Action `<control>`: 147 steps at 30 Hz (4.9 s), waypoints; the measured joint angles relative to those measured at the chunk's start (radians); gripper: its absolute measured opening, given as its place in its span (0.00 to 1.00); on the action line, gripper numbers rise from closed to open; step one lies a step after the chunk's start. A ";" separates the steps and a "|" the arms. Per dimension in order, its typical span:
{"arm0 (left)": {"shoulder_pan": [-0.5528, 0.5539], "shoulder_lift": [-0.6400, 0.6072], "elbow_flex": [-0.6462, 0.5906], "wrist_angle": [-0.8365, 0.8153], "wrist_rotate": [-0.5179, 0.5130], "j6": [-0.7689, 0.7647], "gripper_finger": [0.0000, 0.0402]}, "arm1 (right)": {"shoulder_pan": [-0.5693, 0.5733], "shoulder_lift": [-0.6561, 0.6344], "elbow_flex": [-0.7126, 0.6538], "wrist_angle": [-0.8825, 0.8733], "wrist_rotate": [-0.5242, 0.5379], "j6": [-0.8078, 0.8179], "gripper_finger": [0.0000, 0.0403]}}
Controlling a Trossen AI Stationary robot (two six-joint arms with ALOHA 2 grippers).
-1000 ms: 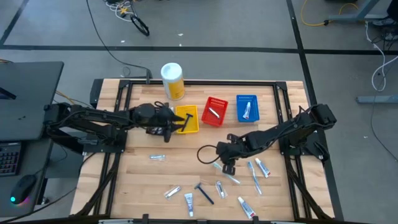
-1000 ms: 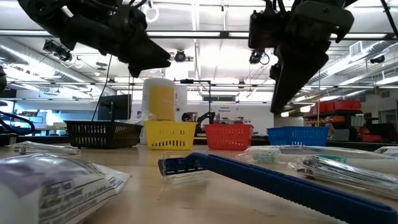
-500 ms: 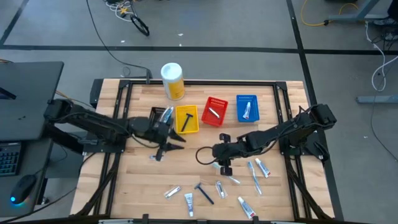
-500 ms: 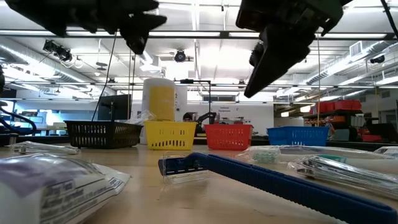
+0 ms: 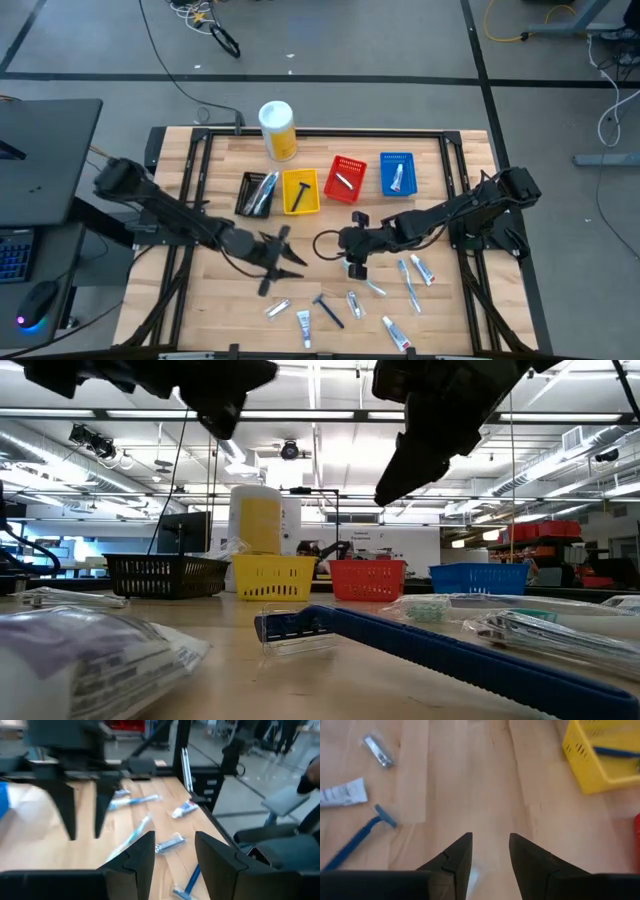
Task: Pick & Place Travel size toiletries
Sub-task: Put the blue razor into the yellow bin, then put the silver nail cutter into the red bin
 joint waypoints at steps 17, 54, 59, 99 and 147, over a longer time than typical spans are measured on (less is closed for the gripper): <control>-0.070 0.476 0.575 -0.455 0.044 0.018 0.41 | 0.270 0.000 -0.082 0.017 -0.073 0.306 0.35; -0.061 0.654 0.682 -0.717 0.024 0.018 0.17 | 0.376 -0.001 -0.303 0.413 0.042 0.372 0.35; -0.051 0.654 0.682 -0.716 -0.011 -0.012 0.10 | 0.376 -0.001 -0.303 0.413 0.042 0.372 0.35; 0.502 0.441 0.641 -1.186 -0.376 -0.838 0.18 | 0.380 0.000 -0.304 0.397 0.137 0.335 0.35; -0.078 0.238 0.627 -1.708 -0.152 -0.742 0.45 | 0.261 0.000 -0.303 0.407 0.161 0.211 0.35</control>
